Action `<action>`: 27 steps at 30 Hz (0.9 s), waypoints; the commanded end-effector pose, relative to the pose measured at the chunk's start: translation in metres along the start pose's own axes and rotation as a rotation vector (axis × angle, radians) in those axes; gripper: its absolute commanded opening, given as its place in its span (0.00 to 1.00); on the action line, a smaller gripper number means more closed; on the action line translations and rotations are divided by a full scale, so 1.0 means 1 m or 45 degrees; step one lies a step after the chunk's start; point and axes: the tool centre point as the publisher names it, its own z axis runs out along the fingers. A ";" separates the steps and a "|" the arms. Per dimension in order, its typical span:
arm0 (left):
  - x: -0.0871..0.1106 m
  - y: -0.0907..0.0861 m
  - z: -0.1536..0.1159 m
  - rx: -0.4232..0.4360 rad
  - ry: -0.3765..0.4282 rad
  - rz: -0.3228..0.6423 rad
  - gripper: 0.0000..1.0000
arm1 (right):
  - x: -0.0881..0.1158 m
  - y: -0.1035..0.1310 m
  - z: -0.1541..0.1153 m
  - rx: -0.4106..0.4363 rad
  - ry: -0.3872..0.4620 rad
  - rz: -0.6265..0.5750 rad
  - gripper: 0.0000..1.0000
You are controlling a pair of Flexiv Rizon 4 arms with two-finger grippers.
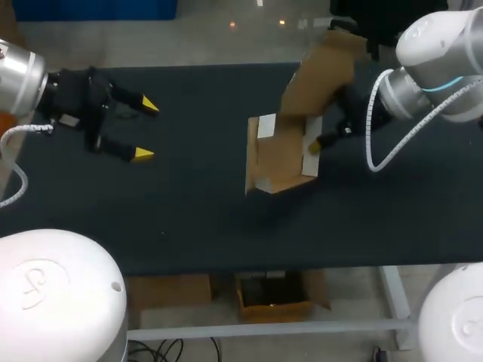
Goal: Assemble the packaging by folding the flat box into shape, placing the metal phone stand inside, and closing the box properly
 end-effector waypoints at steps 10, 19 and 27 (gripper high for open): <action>-0.006 0.009 0.004 -0.127 -0.025 0.003 1.00 | 0.001 0.002 -0.010 0.384 -0.120 0.188 0.00; -0.011 0.024 0.004 -0.283 -0.105 -0.018 1.00 | -0.006 -0.005 -0.003 0.530 -0.212 0.387 0.00; -0.016 0.033 0.007 -0.336 -0.123 -0.049 1.00 | -0.007 -0.011 -0.005 0.570 -0.285 0.530 0.00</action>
